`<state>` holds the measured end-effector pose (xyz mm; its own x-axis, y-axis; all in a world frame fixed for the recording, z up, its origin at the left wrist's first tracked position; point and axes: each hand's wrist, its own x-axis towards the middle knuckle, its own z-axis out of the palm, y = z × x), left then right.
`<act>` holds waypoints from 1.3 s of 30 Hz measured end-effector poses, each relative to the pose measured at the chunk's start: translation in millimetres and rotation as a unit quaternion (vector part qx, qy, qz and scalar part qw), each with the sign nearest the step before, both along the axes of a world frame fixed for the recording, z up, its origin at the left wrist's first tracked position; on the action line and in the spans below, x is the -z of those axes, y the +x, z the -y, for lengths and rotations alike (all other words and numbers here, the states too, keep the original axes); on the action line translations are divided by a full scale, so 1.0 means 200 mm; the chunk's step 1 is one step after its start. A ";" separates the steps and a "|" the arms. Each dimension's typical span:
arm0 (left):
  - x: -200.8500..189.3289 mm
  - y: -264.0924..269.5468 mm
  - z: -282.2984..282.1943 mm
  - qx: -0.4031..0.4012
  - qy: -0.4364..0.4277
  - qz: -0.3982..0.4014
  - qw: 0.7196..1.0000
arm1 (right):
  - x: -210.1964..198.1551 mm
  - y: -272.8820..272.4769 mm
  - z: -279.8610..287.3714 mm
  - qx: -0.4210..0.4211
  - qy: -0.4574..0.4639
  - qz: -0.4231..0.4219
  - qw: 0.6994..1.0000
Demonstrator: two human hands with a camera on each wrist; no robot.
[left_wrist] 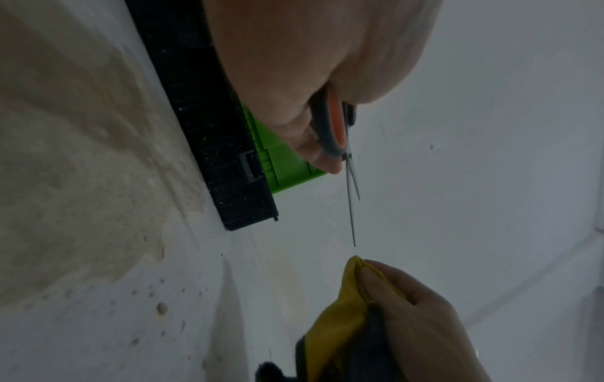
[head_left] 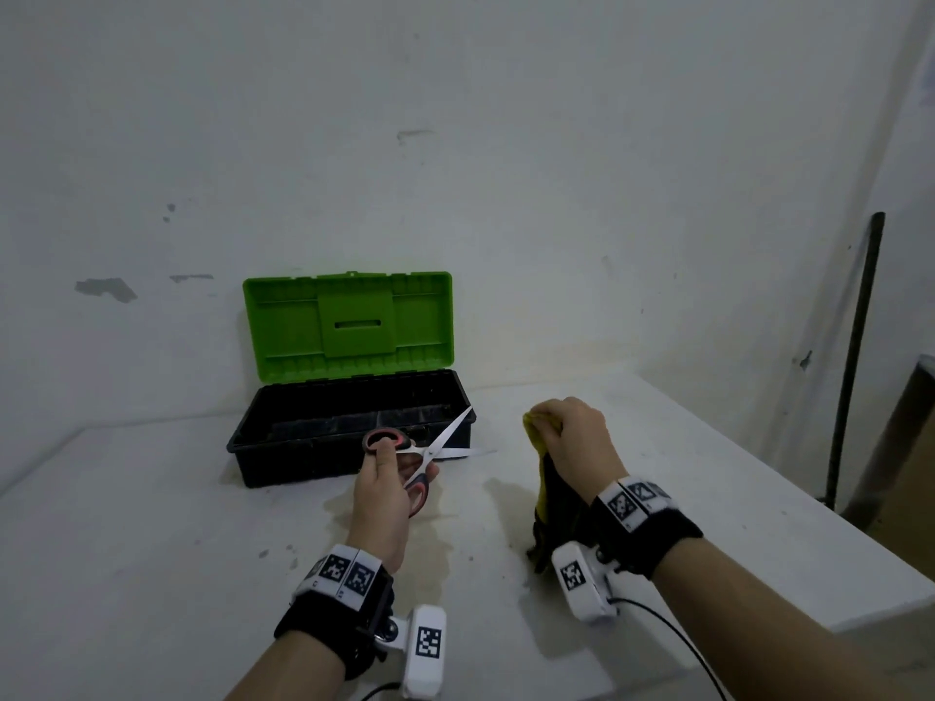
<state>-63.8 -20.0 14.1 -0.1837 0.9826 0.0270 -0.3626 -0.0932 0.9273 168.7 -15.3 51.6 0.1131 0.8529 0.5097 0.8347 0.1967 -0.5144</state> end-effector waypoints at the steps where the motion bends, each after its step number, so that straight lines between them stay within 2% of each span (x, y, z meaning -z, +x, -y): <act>1: 0.00 0.01 -0.01 0.000 -0.005 0.005 1.000 | 0.00 0.00 -0.04 0.004 -0.002 -0.011 1.000; 8: 0.07 0.03 -0.03 0.006 -0.046 0.043 0.998 | 0.22 -0.04 -0.18 -0.011 -0.118 -0.034 0.992; 13: 0.08 0.03 -0.03 0.002 -0.058 0.053 0.997 | 0.29 -0.03 -0.13 -0.048 -0.236 0.043 0.970; 17: 0.07 0.06 -0.03 -0.004 -0.056 0.067 0.996 | 0.24 -0.11 0.02 0.036 -0.222 0.104 0.969; 18: 0.07 0.07 -0.04 -0.007 -0.056 0.066 0.996 | 0.21 -0.15 0.08 0.041 -0.211 0.094 0.972; 20: 0.06 0.12 -0.03 -0.011 -0.052 0.058 0.997 | 0.16 -0.22 0.18 -0.019 -0.212 0.003 0.977; 23: 0.05 0.18 -0.01 -0.006 -0.054 0.046 0.997 | 0.11 -0.32 0.26 -0.130 -0.250 -0.155 0.947; 25: 0.03 0.21 0.02 0.006 -0.051 0.058 0.997 | 0.10 -0.36 0.26 -0.172 -0.259 -0.212 0.926; 29: 0.00 0.21 0.05 0.012 -0.038 0.057 0.998 | 0.11 -0.39 0.23 -0.196 -0.237 -0.252 0.918; 33: 0.01 0.09 0.04 0.007 0.017 0.042 0.999 | 0.09 -0.36 0.17 -0.142 -0.208 -0.254 0.934; 37: 0.02 -0.05 0.03 0.049 0.029 -0.090 0.994 | 0.07 -0.30 0.11 -0.102 -0.182 -0.176 0.962; 39: 0.01 -0.10 0.03 0.085 0.031 -0.140 0.986 | 0.07 -0.30 0.09 -0.099 -0.184 -0.160 0.965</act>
